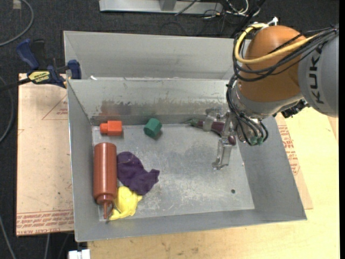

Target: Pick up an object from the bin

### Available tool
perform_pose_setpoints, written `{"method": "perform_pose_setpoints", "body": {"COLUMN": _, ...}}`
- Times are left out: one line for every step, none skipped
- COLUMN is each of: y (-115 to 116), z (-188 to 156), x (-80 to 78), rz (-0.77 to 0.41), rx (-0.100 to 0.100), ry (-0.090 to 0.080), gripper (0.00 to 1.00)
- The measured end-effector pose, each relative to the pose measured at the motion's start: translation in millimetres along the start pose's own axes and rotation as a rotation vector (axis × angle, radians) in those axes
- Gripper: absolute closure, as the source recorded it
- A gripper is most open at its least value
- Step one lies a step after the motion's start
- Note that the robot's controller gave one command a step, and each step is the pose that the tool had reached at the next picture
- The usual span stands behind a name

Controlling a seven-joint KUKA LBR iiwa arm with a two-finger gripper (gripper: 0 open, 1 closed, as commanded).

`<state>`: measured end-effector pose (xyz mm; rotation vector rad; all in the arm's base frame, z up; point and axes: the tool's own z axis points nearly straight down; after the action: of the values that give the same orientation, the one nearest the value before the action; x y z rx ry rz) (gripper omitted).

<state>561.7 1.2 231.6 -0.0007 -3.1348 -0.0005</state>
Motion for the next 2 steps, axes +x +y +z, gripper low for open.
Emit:
{"method": "perform_pose_setpoints", "body": {"y": 0, "z": -5, "x": -1.1, "rz": 0.0, "rx": 0.0, "ry": -0.008, "gripper": 0.0}}
{"method": "perform_pose_setpoints", "body": {"y": 16, "z": 5, "x": -20.4, "rz": -0.035, "rx": 0.001, "ry": -0.008, "gripper": 0.0}}
